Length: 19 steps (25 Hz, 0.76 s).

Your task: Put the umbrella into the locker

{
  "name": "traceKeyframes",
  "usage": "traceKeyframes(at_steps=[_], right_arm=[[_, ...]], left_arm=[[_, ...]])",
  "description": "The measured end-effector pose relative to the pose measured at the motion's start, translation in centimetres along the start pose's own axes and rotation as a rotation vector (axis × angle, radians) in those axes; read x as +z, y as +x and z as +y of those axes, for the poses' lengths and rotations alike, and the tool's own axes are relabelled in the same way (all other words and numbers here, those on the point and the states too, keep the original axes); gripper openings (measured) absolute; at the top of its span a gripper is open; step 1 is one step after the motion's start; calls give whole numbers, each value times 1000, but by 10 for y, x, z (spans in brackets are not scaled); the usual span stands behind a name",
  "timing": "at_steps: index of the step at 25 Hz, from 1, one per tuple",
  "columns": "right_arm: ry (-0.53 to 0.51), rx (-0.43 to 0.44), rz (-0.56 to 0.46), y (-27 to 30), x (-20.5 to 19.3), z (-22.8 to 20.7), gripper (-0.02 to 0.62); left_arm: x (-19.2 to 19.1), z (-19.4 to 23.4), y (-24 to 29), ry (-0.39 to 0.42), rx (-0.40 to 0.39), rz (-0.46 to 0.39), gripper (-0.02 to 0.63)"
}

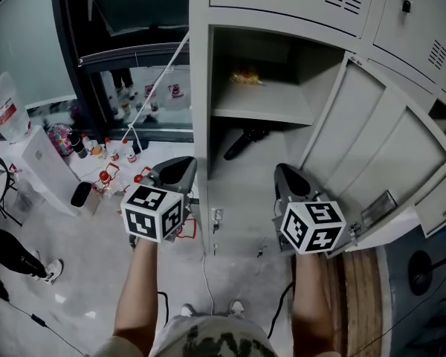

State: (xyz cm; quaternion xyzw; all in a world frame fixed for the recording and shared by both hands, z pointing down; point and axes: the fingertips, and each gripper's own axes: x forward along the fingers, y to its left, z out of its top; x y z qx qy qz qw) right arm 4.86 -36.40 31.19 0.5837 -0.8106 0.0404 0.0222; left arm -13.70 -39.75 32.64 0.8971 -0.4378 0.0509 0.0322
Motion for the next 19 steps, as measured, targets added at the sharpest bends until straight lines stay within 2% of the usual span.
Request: traceKeyframes(at_steps=[19], right_arm=[[17, 12, 3, 6, -3, 3, -6]], left_arm=[[-5, -5, 5, 13, -18, 16, 6]])
